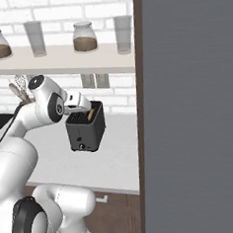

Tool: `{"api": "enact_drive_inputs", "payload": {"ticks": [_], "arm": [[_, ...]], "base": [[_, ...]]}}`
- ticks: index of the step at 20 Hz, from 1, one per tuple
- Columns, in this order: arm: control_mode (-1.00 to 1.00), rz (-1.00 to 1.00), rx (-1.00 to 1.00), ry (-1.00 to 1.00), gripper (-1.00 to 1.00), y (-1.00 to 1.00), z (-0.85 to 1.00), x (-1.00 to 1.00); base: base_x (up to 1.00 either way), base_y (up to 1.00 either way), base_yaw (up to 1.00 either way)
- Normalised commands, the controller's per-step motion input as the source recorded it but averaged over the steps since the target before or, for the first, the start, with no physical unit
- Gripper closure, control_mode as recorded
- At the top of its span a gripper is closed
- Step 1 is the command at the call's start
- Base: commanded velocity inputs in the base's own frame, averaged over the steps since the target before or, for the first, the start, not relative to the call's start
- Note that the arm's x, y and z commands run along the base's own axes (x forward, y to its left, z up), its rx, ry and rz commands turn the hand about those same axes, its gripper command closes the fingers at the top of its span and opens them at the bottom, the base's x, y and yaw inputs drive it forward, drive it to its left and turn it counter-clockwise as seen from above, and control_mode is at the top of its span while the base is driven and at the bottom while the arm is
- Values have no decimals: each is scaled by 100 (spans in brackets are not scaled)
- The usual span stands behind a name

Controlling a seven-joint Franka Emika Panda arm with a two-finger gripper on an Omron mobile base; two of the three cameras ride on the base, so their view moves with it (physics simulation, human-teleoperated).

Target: Start the toaster. Once the lever pops up, take the bread to the plate on the dining counter.

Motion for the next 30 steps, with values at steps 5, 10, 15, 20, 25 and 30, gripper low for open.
{"api": "enact_drive_inputs", "payload": {"ticks": [5, 10, 15, 20, 25, 30], "arm": [[-100, 0, 0, 0, -100, 0, 0, 0], [-100, 0, 0, 0, -100, 0, 0, 0], [-100, 0, 0, 0, -100, 0, 0, 0], [-100, 0, 0, 0, -100, 0, 0, 0], [-100, 0, 0, 0, -100, 0, 0, 0], [-100, 0, 0, 0, -100, 0, 0, 0]], "base": [[0, 0, 0], [0, 0, 0], [0, 0, 0], [0, 0, 0], [0, 0, 0], [0, 0, 0]]}}
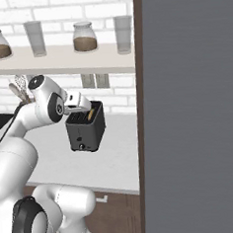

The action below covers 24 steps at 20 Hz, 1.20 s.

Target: Start the toaster. Once the lever pops up, take the bread to the plate on the dining counter.

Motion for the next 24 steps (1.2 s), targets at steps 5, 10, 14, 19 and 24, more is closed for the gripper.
{"api": "enact_drive_inputs", "payload": {"ticks": [5, 10, 14, 19, 24], "arm": [[-100, 0, 0, 0, -100, 0, 0, 0], [-100, 0, 0, 0, -100, 0, 0, 0], [-100, 0, 0, 0, -100, 0, 0, 0], [-100, 0, 0, 0, -100, 0, 0, 0], [-100, 0, 0, 0, -100, 0, 0, 0]], "base": [[0, 0, 0], [0, 0, 0], [0, 0, 0], [0, 0, 0], [0, 0, 0]]}}
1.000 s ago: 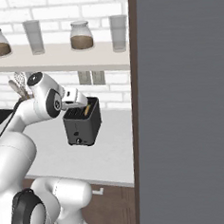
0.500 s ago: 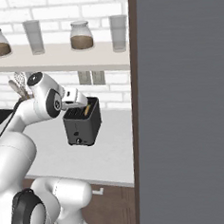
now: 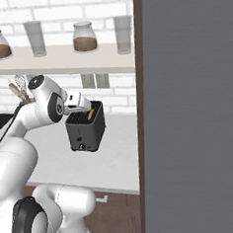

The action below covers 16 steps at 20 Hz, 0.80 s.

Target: Start the toaster. Once the lever pops up, take the bread to the plate on the dining counter.

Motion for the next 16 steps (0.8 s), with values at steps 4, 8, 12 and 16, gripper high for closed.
{"api": "enact_drive_inputs", "payload": {"ticks": [4, 8, 12, 16], "arm": [[-100, 0, 0, 0, -100, 0, 0, 0], [-100, 0, 0, 0, -100, 0, 0, 0], [-100, 0, 0, 0, -100, 0, 0, 0], [-100, 0, 0, 0, -100, 0, 0, 0]], "base": [[0, 0, 0], [0, 0, 0], [0, 0, 0], [0, 0, 0]]}}
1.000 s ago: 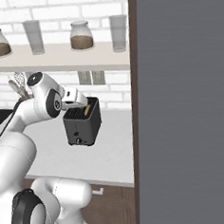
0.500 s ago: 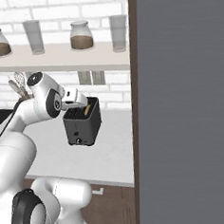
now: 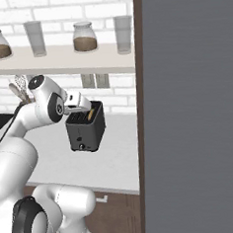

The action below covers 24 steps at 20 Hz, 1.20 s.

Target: Start the toaster. Once the lever pops up, take the bread to the plate on the dining counter.

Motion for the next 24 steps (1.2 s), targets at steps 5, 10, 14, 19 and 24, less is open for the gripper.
{"api": "enact_drive_inputs", "payload": {"ticks": [5, 10, 14, 19, 24], "arm": [[-100, 0, 0, 0, -100, 0, 0, 0], [-100, 0, 0, 0, -100, 0, 0, 0], [-100, 0, 0, 0, -100, 0, 0, 0], [-100, 0, 0, 0, -100, 0, 0, 0], [-100, 0, 0, 0, -100, 0, 0, 0]], "base": [[0, 0, 0], [0, 0, 0], [0, 0, 0], [0, 0, 0], [0, 0, 0]]}}
